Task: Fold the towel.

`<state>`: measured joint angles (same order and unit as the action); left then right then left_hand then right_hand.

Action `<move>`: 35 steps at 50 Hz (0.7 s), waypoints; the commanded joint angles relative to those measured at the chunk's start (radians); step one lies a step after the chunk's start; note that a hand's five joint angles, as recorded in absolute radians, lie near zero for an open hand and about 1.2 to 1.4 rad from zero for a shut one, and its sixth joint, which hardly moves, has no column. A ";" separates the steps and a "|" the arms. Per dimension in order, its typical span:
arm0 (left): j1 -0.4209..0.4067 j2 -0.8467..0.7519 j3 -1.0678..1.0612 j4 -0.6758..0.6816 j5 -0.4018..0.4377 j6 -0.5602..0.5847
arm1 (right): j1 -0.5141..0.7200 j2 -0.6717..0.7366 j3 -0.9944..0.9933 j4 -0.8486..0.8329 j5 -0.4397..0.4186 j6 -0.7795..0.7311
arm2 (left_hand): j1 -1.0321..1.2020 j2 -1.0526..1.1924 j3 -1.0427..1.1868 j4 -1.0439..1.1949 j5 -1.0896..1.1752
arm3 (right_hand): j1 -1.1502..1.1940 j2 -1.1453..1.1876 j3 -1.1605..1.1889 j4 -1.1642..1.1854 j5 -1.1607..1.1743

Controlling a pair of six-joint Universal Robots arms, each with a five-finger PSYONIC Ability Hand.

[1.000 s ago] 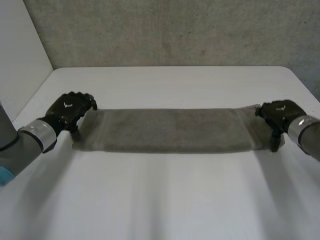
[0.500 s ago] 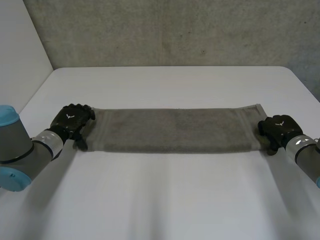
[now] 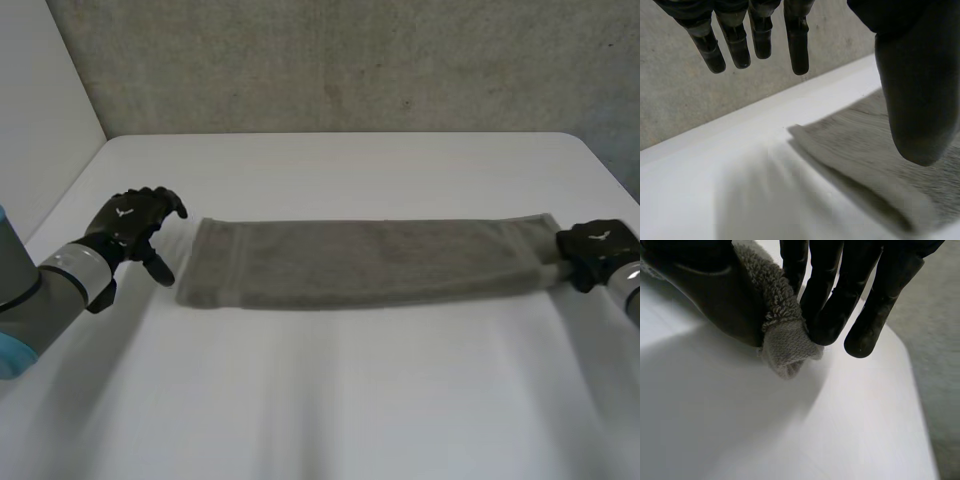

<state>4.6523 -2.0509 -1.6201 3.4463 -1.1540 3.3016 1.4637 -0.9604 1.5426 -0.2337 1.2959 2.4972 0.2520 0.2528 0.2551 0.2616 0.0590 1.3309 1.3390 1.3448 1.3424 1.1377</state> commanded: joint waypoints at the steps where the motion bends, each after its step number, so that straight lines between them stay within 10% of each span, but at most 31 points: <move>1: 0.002 0.092 -0.018 -0.013 0.003 -0.048 | -0.117 -0.037 -0.085 0.118 0.013 -0.171 | -0.068 -0.069 -0.071 -0.077 -0.049 | 0.065 0.057 0.051 0.054 0.084; 8: -0.023 0.144 0.055 -0.016 -0.003 -0.126 | -0.074 -0.046 -0.222 0.246 0.056 -0.265 | -0.065 -0.066 -0.068 -0.074 -0.046 | 0.065 0.057 0.051 0.054 0.084; 25: -0.129 0.100 0.221 -0.065 -0.038 -0.356 | 0.917 0.215 -0.662 0.267 0.276 -0.141 | -0.068 -0.069 -0.071 -0.077 -0.049 | 0.065 0.057 0.051 0.054 0.084; 27: -0.138 0.078 0.220 -0.067 -0.062 -0.359 | 0.940 0.266 -0.696 0.267 0.281 -0.142 | -0.068 -0.069 -0.071 -0.077 -0.049 | -0.242 -0.250 -0.256 -0.253 -0.223; 29: -0.141 0.069 0.217 -0.067 -0.067 -0.356 | 0.949 0.337 -0.743 0.284 0.302 -0.149 | -0.065 -0.066 -0.068 -0.075 -0.047 | -1.027 -1.035 -1.040 -1.038 -1.008; 35: -0.142 0.026 0.221 -0.065 -0.058 -0.356 | 0.919 0.353 -0.740 0.323 0.362 -0.135 | -0.065 -0.066 -0.068 -0.074 -0.046 | -1.146 -1.154 -1.160 -1.158 -1.127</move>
<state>4.5106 -1.9861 -1.3995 3.3790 -1.2154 2.9403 2.4235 -0.6310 0.8031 0.0569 1.6150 2.3557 0.2490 0.2498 0.2550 0.2585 0.0590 0.2843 0.2698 0.2846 0.2813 0.0765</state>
